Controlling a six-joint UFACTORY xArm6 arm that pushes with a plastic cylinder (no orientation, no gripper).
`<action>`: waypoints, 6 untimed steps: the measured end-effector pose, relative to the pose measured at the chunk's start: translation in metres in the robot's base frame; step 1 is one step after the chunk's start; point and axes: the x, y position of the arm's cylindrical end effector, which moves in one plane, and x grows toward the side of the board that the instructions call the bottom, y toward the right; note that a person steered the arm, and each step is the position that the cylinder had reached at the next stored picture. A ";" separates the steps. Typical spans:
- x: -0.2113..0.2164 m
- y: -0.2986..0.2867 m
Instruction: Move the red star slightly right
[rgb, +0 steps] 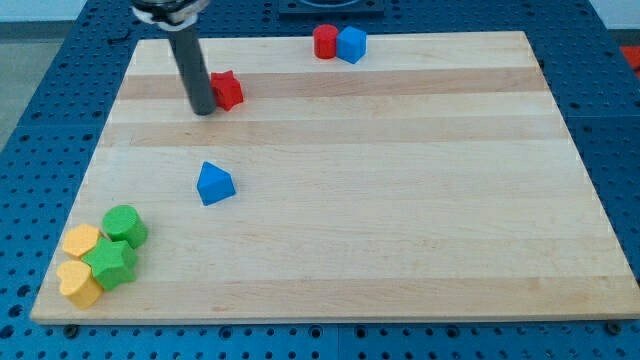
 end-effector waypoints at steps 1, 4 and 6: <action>-0.013 -0.026; -0.047 0.062; -0.015 -0.014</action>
